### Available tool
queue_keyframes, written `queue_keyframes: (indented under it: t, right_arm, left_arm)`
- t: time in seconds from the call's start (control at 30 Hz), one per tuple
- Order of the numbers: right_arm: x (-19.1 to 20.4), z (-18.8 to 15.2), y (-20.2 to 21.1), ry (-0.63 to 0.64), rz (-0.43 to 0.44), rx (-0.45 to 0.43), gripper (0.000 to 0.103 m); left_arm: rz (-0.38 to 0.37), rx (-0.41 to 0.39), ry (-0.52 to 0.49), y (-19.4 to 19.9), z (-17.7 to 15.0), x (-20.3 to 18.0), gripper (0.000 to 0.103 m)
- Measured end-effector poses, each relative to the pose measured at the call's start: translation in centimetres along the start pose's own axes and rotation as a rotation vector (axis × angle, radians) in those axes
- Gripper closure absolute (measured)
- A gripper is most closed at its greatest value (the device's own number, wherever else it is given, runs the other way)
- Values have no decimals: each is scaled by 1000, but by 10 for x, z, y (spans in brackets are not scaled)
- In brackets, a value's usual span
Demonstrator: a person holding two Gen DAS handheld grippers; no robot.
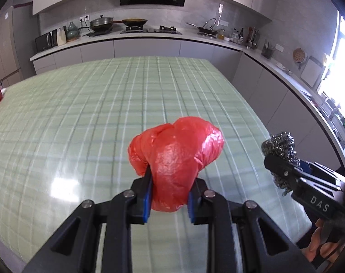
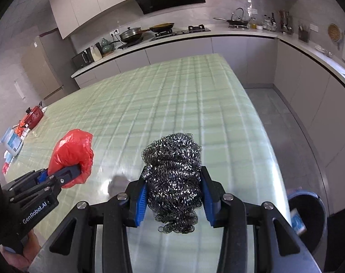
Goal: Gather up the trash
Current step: 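Carry the red bag and steel wool over the black bucket with both tools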
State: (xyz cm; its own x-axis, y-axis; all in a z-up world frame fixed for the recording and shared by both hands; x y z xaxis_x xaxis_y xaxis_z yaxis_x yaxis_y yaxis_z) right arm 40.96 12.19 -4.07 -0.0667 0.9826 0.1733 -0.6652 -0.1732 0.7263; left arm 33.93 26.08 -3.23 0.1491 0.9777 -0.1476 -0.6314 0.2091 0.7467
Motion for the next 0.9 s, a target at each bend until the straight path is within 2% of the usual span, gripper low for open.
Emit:
queue_keyframes:
  t: [0.3,0.53,0.73,0.9]
  right_arm:
    - [-19,-62,43,-9,-18,48,59]
    - [-51,-69,77,-5,-2,15,59]
    - [-110,-71,100,18,31,-5,59]
    - [-192,-74,117,36,37,2,59]
  left_arm:
    - [-30,39,-10,19,-39,-35,77]
    - [-20,2,-18,36,-44,-84,77]
    - [8,-28,7,35,-49,-140,77]
    - [-2,-21,49,22,-61,-212,77]
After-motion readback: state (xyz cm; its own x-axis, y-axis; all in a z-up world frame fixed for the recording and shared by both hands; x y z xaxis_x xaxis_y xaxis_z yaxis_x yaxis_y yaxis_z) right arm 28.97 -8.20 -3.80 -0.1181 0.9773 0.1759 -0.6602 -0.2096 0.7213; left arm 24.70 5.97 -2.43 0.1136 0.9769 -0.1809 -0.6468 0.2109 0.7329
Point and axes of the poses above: each gripper's, at about its wrist camera, not at the fingertips, and y roughly against the way its jaws point, x to its left, z to its top, the point moved 3 cm from there along -y, roughly the way its jaws point, and after that the axes turned 2 degrees about y, right-handed, at the moved point
